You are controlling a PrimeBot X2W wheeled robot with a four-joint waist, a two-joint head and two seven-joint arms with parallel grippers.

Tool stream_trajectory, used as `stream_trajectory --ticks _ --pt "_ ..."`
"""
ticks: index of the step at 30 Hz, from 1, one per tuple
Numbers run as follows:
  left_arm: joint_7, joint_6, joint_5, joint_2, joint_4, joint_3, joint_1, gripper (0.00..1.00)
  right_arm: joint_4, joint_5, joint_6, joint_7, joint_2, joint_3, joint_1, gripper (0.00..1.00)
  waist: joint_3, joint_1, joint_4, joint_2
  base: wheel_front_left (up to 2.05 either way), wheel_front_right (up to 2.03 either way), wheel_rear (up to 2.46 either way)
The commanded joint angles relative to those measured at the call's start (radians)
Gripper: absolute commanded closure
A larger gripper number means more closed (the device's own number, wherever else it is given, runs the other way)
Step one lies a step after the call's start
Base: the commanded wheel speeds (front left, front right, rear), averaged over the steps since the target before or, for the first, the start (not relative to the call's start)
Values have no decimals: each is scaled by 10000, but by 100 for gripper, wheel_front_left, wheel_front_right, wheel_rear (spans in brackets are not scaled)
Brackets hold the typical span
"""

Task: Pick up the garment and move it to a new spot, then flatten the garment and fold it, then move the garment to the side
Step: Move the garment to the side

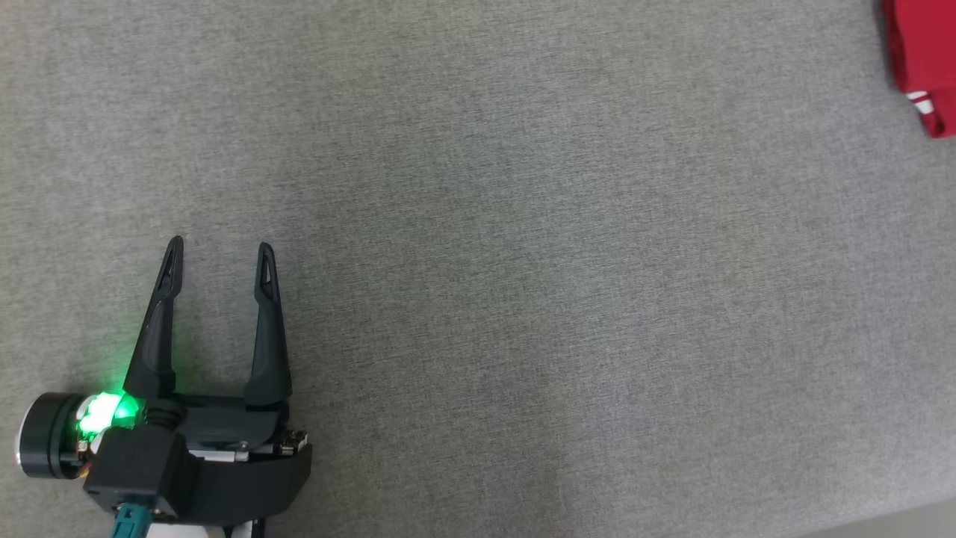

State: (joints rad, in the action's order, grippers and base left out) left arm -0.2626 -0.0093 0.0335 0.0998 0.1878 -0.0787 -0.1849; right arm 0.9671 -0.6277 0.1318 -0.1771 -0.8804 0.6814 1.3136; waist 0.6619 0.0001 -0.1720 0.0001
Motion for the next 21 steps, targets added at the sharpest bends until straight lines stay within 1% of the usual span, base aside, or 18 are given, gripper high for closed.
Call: stream_trajectory --ticks 1,6,11,13,16,21 --pt "-30 24 -26 4 -53 30 27 0 194 47 -26 -131 16 48 157 0 -15 -1 75 -1 0 0 0" --pt "-30 59 119 -85 -171 10 20 0 702 147 -26 -549 225 41 358 0 -262 -1 180 -1 0 0 0" --pt "-30 60 285 -154 -320 50 162 0 645 136 -26 -814 468 -23 131 0 -734 -1 268 -1 0 0 0" --pt "-30 44 397 -186 -446 90 296 0 528 152 -26 -870 543 -122 -42 0 -1096 -1 334 -1 0 0 0" --pt "-30 23 560 -244 -622 210 435 0 -150 214 -26 -881 751 -586 -411 0 -1702 -1 445 -1 0 0 0" --pt "-32 -63 792 -323 -964 462 849 0 -1578 644 -26 -870 1385 -1860 -1924 0 -2824 -1 561 -1 0 0 0"
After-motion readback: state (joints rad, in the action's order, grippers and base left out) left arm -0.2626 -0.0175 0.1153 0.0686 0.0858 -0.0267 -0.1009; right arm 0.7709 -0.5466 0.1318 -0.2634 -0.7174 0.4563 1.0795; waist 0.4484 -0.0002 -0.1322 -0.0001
